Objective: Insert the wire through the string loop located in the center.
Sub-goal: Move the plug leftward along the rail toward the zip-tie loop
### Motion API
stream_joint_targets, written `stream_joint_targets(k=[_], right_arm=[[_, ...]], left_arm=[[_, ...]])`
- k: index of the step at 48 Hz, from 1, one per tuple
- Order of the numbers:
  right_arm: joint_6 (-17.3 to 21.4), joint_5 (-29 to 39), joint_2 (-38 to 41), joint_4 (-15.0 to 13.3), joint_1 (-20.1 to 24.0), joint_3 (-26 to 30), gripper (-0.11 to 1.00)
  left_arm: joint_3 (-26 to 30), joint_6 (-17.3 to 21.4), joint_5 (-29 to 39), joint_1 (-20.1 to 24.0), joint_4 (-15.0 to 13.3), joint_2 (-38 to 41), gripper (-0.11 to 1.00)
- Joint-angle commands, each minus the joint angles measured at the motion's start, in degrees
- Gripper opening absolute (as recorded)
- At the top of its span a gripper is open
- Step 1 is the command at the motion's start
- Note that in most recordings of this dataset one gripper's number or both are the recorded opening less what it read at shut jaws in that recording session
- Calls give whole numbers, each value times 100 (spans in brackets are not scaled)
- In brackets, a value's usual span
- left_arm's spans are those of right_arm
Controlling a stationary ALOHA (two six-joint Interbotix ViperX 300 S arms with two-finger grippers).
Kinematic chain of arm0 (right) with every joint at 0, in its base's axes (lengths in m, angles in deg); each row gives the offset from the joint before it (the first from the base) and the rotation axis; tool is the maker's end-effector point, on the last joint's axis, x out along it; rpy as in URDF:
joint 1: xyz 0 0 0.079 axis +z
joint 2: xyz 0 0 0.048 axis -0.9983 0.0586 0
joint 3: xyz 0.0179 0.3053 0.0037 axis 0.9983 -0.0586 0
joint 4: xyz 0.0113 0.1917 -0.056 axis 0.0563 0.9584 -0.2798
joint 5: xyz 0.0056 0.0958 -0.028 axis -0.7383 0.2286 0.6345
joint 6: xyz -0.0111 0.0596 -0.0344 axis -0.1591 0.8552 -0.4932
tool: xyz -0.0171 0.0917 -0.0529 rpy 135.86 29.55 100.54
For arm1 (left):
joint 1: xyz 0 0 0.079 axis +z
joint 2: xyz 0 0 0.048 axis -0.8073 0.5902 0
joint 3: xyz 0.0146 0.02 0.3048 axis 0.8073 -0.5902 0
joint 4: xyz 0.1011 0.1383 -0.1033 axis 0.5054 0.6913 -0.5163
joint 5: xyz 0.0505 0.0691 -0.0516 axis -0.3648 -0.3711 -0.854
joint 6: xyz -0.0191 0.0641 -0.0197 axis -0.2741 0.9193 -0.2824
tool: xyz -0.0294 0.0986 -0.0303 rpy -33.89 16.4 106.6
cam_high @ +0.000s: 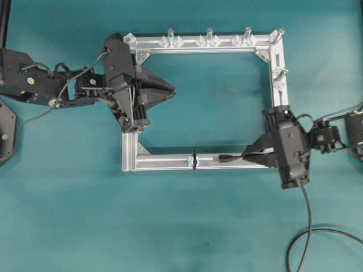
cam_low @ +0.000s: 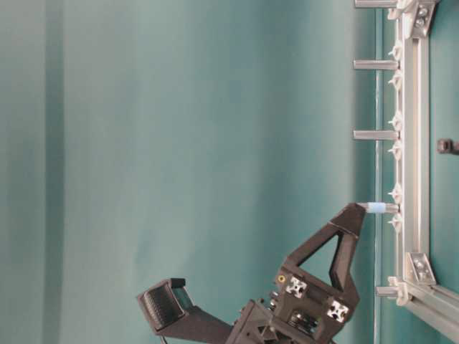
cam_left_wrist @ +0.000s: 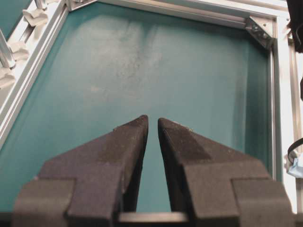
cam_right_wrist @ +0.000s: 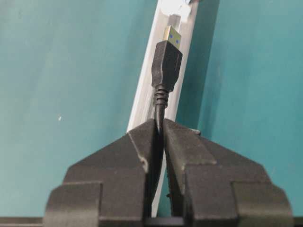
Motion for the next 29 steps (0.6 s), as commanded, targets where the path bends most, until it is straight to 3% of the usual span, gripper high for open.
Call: stream_joint_targets(k=[1,29], right_arm=[[-9,-88,88,0,-44,246,7],[0,-299,1081,0,-176,1134,7]], left_arm=[[44,-44,-35,-9,18,-149,20],[44,-44,149,-105,9,-149,20]])
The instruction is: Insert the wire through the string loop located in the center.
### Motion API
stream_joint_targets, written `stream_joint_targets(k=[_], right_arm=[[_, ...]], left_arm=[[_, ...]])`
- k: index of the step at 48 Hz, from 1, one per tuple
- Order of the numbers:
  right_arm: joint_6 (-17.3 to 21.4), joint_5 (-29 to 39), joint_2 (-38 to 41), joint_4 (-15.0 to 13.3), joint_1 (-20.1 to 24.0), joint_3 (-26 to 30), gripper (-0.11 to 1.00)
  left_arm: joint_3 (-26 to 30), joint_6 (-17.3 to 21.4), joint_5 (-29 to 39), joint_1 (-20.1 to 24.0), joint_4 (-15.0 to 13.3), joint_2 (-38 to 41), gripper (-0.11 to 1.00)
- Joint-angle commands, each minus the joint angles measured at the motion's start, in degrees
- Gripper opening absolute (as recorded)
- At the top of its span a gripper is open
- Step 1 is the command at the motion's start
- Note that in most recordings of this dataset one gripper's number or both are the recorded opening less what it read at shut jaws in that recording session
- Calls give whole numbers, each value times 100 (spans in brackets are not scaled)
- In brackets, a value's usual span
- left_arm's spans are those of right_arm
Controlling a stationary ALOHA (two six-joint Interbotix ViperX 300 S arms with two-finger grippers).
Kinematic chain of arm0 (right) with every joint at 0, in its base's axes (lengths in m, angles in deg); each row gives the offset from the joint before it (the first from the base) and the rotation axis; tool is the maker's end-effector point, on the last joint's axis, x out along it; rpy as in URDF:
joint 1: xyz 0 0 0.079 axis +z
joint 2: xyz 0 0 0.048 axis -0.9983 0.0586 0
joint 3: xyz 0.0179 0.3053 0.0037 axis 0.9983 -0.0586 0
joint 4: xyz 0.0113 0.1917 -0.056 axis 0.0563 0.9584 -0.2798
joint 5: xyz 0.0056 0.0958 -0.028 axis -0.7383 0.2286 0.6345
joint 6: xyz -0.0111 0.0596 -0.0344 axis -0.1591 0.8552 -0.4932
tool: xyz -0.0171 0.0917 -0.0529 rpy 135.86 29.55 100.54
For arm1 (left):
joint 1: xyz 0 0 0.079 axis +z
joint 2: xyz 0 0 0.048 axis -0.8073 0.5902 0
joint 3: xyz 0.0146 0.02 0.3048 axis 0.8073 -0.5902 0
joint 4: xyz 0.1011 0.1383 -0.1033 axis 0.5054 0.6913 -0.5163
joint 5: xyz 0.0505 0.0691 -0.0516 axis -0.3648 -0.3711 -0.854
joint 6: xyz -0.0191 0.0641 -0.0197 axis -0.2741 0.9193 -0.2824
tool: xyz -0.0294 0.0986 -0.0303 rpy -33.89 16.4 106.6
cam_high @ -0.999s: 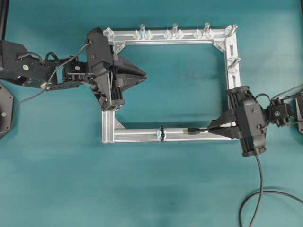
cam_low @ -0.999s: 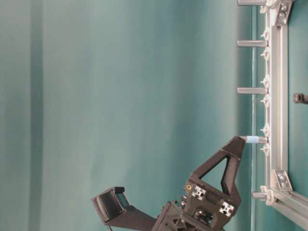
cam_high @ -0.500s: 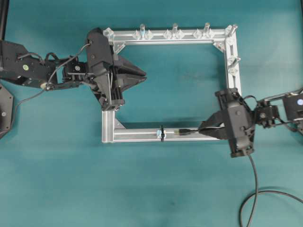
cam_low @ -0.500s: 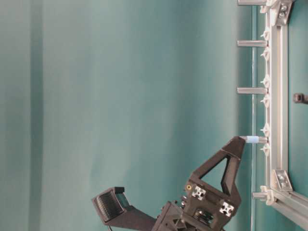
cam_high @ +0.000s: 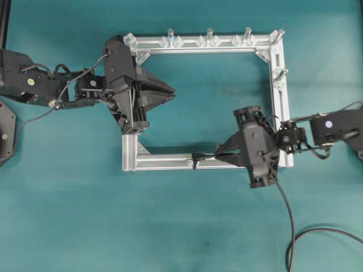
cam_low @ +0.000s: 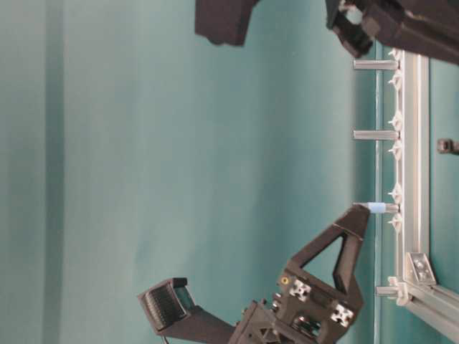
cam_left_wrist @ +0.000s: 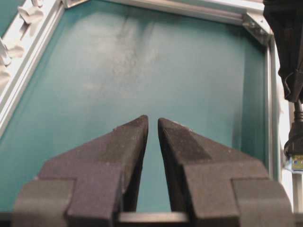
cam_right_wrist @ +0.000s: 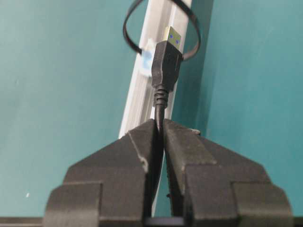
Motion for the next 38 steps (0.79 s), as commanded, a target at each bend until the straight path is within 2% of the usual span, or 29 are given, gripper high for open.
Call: stream_joint_targets(k=[1,19,38], right_arm=[[-9,-35,26,0,-18,229,7],[-9,-44,369,0,-35,686,7],[-9,-53,422,0,-44,729,7]], left_arm=[[53,-44,53,-53,9,-149,20],[53,-44,132,-105,9,-149,20],[44,-35,132,-114,0,-149,20]])
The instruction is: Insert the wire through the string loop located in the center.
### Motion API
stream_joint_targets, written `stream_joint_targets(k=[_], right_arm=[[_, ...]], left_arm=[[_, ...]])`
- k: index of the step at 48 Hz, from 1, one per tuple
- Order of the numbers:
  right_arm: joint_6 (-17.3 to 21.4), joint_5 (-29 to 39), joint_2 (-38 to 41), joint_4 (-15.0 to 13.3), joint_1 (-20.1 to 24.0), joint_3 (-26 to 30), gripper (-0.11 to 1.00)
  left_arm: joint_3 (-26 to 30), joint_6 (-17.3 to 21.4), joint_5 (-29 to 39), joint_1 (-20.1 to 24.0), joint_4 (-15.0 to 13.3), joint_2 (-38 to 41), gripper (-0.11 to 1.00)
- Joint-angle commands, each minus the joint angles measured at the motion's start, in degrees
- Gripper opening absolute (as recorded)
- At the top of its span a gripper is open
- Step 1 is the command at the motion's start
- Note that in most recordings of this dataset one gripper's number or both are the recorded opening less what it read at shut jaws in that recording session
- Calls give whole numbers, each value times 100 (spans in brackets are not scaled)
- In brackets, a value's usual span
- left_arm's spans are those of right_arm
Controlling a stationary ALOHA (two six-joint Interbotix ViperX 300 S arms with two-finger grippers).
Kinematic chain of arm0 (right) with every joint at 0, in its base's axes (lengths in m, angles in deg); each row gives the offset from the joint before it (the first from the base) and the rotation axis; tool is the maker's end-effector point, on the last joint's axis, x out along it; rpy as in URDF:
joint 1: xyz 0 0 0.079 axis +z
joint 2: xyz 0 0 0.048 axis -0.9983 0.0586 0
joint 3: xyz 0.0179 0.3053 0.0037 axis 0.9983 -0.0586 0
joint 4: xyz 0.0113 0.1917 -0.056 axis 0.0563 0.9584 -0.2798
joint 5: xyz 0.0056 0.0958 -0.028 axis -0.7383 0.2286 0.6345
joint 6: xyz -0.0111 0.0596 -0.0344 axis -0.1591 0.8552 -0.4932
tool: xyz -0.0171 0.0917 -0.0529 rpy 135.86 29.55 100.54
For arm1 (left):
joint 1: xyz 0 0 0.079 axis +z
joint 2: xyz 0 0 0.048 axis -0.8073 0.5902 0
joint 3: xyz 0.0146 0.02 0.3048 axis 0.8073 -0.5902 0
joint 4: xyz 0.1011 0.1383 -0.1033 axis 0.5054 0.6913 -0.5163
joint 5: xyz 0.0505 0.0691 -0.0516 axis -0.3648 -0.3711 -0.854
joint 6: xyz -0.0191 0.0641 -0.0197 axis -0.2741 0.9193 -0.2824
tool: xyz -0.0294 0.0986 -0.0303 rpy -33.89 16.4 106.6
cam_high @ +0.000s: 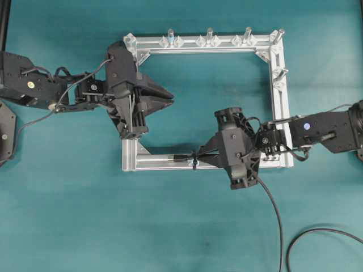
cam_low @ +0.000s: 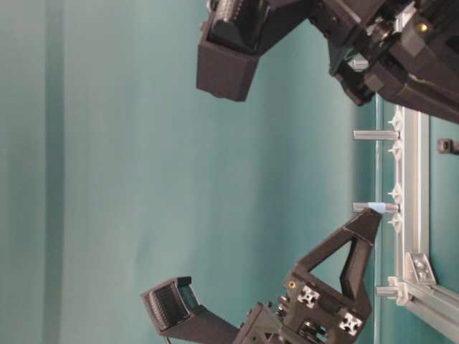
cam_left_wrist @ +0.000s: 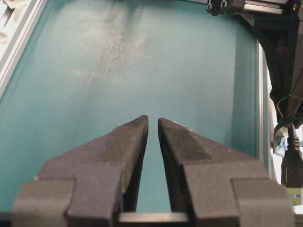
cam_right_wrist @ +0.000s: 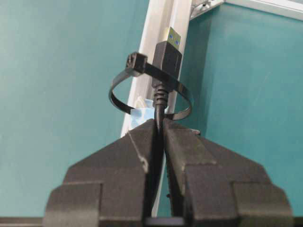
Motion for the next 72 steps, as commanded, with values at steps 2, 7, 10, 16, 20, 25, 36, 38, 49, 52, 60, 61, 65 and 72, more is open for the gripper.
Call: stream_joint_targets(k=[2,7,10,16,20,25,36,38,49,52,60,61,65,72], right_arm=[[-9,-53,-79,0,-18,114,7],[-9,-53,-79,0,-9,105,7],[-9,-62,-79,0,-18,114,7],[-9,-53,-79,0,-9,114,7],[-9,-53,-79,0,-18,114,7],[-9,-62,-79,-9,-9,105,7],[-18,-114,-79,-9,-18,114,7],[-18,-123,-79,-9,-18,114,7],[-18,-123,-79,-18,-18,114,7],[-18,-123,-79,-9,-18,114,7],[-18,-123,-79,-18,-9,114,7],[-18,-123,-79,-9,-9,114,7],[-18,-123,-79,-18,-9,114,7],[-26,-123,-79,-18,-9,114,7]], left_arm=[[44,-26,-18,-35,9,-149,20],[44,-26,-9,-53,9,-149,20],[53,-35,0,-97,9,-149,20],[79,-35,26,-272,9,-149,20],[97,-35,70,-466,9,-149,20],[114,-35,141,-747,9,-149,20],[132,-35,387,-1362,9,-149,20],[132,-35,439,-1433,9,-149,20],[149,-35,633,-1652,9,-149,20],[158,-35,642,-1670,9,-149,20],[167,-35,642,-1679,9,-149,20],[167,-35,642,-1670,9,-149,20],[167,-35,642,-1679,9,-149,20],[167,-26,642,-1661,9,-141,20]])
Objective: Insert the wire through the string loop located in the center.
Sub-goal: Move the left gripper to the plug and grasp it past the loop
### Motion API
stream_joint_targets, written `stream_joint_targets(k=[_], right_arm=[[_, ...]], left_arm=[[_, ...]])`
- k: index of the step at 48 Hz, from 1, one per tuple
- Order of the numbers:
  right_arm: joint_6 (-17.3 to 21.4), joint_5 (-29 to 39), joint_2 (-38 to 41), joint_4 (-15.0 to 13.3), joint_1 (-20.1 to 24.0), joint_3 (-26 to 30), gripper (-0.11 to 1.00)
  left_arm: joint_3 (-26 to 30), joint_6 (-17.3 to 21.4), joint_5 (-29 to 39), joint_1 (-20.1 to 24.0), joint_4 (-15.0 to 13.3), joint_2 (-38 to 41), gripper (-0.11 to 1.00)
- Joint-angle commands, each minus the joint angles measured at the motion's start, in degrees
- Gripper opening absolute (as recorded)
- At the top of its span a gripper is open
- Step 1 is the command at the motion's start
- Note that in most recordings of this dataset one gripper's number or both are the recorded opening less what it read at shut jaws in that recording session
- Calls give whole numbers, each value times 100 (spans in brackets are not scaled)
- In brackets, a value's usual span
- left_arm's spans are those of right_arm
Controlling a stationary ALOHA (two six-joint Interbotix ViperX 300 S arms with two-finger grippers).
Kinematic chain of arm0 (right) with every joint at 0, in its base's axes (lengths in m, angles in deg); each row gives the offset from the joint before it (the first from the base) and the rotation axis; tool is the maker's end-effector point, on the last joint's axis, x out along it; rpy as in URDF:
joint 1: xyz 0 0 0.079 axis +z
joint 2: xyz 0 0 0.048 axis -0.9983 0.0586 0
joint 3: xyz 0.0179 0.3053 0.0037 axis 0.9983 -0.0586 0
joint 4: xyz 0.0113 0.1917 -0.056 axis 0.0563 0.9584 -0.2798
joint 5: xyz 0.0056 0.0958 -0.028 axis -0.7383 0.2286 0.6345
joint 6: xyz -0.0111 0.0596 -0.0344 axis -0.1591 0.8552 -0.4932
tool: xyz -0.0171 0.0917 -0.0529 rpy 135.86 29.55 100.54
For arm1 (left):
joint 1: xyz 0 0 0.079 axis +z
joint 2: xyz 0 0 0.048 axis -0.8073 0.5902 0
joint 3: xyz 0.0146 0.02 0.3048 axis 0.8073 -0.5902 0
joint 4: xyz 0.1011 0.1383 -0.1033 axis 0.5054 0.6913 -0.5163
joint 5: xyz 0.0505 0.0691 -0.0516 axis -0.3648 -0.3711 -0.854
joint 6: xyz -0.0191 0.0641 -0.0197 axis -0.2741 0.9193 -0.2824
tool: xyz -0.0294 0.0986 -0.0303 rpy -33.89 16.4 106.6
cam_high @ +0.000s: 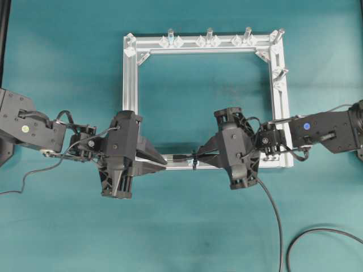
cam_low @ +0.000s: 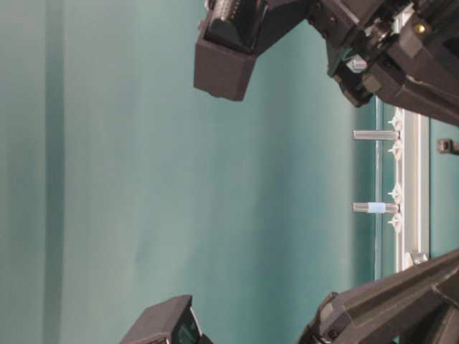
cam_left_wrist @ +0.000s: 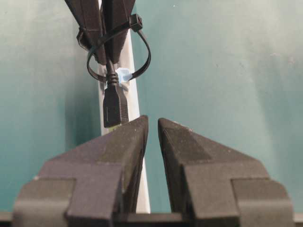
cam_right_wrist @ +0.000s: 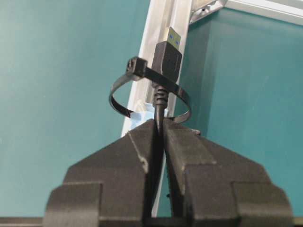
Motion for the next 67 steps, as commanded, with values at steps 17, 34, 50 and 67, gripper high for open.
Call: stream_joint_targets(k=[17,34,50,67], right_arm=[[-18,-70,-79,-26,-9,114,7],[-18,-62,-79,-53,-18,114,7],[-9,-62,-79,-53,-9,132,7],[-9,-62,-79,-53,-18,141,7]], left_arm=[[264,-26,193,141,9,-44,69],[642,9,255,167,18,316,82],[773,18,246,202,26,905,82],[747,18,220,290,26,914,82]])
